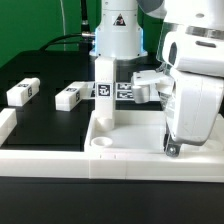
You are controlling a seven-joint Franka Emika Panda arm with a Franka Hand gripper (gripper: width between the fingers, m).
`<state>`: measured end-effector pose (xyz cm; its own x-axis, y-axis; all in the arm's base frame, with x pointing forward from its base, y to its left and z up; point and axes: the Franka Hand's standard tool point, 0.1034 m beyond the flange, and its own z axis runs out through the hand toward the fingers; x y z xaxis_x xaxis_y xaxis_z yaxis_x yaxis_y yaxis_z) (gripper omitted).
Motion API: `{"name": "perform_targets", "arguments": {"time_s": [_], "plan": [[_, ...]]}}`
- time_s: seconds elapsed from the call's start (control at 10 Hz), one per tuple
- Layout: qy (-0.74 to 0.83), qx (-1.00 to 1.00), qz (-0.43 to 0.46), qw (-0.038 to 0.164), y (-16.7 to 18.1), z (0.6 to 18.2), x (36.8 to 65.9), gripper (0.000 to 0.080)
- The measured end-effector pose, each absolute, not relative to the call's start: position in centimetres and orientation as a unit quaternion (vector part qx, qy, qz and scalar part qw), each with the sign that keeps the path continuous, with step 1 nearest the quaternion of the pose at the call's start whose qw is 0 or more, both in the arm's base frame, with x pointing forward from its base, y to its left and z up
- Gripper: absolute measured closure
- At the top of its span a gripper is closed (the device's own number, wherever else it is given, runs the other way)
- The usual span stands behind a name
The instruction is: Assemble desk
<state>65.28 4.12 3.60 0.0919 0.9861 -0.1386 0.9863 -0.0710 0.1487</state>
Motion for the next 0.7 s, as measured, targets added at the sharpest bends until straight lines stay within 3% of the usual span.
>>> {"name": "perform_targets", "arguments": {"time_s": [0.2,0.3,0.4,0.7], "plan": [[0.676,0.729,0.005,0.109,4.4,5.2,65.7,0.0315],[0.676,0.729,0.005,0.111,4.3,5.8,65.9,0.0315],[0.675,0.729,0.005,0.112,4.1,6.6,66.0,0.0188],[0.675,0.728,-0.005,0.121,1.9,8.3,65.0,0.0151]]}}
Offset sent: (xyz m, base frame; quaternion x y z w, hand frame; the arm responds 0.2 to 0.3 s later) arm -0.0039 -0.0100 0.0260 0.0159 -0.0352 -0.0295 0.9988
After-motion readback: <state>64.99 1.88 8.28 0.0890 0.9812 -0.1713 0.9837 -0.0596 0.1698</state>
